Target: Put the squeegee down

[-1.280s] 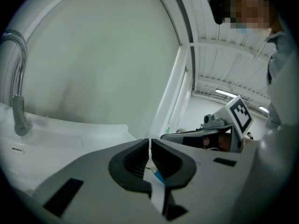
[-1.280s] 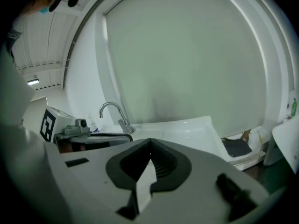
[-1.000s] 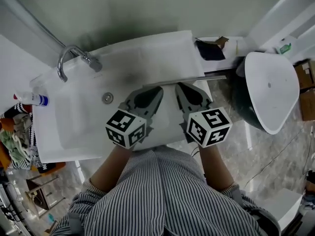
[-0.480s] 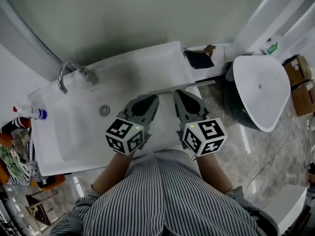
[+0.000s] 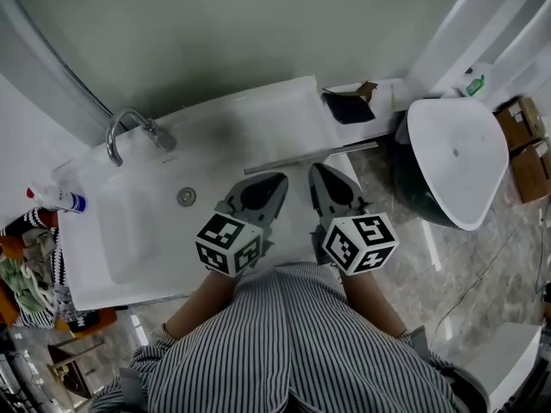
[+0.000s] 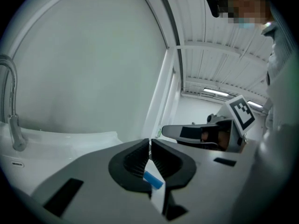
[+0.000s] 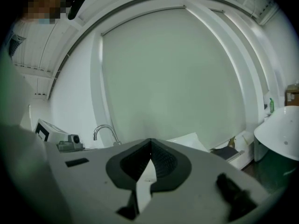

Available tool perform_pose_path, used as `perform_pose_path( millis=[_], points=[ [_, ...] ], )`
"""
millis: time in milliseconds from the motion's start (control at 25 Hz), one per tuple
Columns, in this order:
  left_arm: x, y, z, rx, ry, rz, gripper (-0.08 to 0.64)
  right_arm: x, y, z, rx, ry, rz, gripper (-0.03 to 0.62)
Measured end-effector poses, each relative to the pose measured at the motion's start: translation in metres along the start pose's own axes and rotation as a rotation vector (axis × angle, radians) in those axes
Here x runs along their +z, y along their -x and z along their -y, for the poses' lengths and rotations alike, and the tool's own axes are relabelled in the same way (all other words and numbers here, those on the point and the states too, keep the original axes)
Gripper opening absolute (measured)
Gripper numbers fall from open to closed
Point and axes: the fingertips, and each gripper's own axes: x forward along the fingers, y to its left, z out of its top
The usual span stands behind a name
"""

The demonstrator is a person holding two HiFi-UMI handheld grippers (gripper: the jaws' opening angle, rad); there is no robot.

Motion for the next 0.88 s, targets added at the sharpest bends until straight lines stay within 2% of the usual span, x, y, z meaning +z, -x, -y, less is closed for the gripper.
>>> perform_pose_path(
  millis=[360,640,880],
  points=[
    [-0.002,0.001,0.003,-0.006,0.002,-0.008,0.023,-0.009,0.003,-0.004,-0.010,0.011,-0.018,0.015],
    [-0.010,0.003,0.004,-0.001,0.009,-0.024,0.023,-0.014,0.003,-0.012,0.016,0.027,-0.041,0.015],
    [-0.013,0.004,0.005,0.007,0.010,-0.025,0.023,-0.023,0.006,-0.009,-0.004,0.042,-0.077,0.015]
  ],
)
